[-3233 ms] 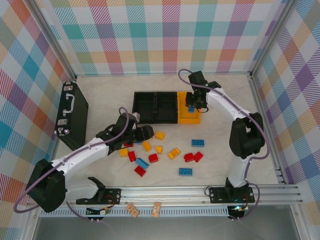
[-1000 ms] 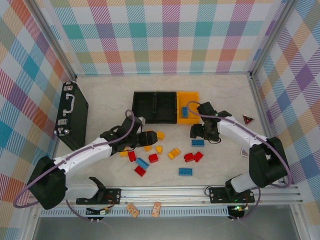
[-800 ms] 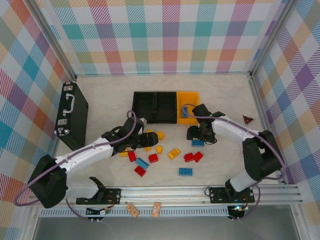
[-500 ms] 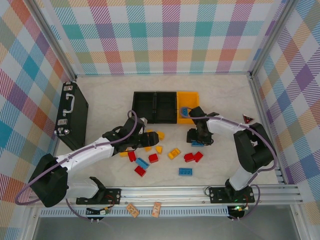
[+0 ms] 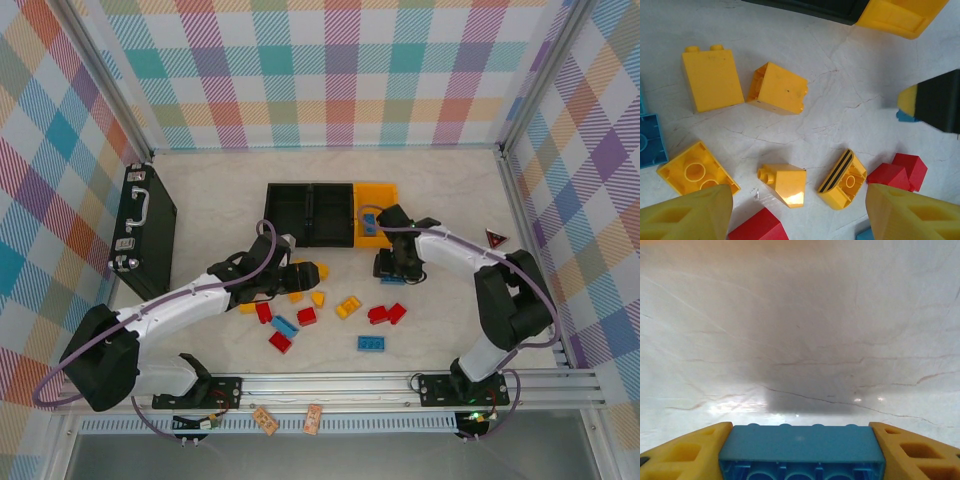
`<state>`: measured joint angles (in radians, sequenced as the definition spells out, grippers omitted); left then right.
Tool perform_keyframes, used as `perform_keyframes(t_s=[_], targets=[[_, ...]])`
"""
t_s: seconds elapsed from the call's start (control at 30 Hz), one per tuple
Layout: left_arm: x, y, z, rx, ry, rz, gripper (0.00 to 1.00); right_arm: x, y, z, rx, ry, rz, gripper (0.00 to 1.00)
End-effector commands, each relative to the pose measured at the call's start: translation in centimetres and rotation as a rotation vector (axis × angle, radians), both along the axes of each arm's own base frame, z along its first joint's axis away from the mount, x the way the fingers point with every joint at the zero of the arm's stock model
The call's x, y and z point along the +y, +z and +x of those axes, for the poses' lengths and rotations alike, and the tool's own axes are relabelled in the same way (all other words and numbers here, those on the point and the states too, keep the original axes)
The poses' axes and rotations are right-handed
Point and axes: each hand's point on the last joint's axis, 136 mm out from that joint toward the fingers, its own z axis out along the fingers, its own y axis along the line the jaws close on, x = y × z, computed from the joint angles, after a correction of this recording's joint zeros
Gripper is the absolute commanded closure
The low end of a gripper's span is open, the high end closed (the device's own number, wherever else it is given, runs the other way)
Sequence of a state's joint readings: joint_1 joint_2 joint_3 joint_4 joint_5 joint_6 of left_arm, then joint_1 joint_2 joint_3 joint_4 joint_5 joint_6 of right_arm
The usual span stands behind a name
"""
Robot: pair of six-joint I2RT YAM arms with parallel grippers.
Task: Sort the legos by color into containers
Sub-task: Pick up the lego from the center of the table, then place the lego in the container.
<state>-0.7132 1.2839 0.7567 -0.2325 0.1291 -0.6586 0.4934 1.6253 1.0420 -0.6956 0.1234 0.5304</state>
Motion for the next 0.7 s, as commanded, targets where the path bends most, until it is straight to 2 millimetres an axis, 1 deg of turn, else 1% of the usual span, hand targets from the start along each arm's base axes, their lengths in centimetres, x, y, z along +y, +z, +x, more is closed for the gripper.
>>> perform_keyframes(t_s=[0.0,0.17,0.23,0.3,0.4,0.53,0.67], targets=[[-0.5,0.2,0.0,-0.012,-0.005,-0.008,0.29,0.9,3.1,1.4,-0.069,0.027,0.023,0.52],[-0.5,0.3,0.0,-0.018,-0.006,-0.014,0.29,2.4,5.7,4.2,-0.126,0.007,0.076,0.51],[-0.3,0.3,-0.1,-0.022,-0.006,-0.012,0.29,2.8,6.7,5.9,-0.154,-0.012,0.084,0.51],[-0.3,0.4,-0.2,-0.025,-0.008,-0.012,0.29,3.2,7.2,7.3,-0.164,-0.023,0.083,0.51],[0.0,0.5,-0.3,-0.031,-0.005,-0.009,0.29,3.5,7.7,9.5,-0.182,-0.028,0.054,0.51],[0.6,0.7,-0.6,-0.042,-0.004,0.005,0.29,3.2,7.7,12.0,-0.192,-0.038,-0.006,0.51],[1.0,0.8,-0.8,-0.051,-0.005,0.020,0.29,2.8,7.5,13.8,-0.199,-0.039,-0.065,0.51]])
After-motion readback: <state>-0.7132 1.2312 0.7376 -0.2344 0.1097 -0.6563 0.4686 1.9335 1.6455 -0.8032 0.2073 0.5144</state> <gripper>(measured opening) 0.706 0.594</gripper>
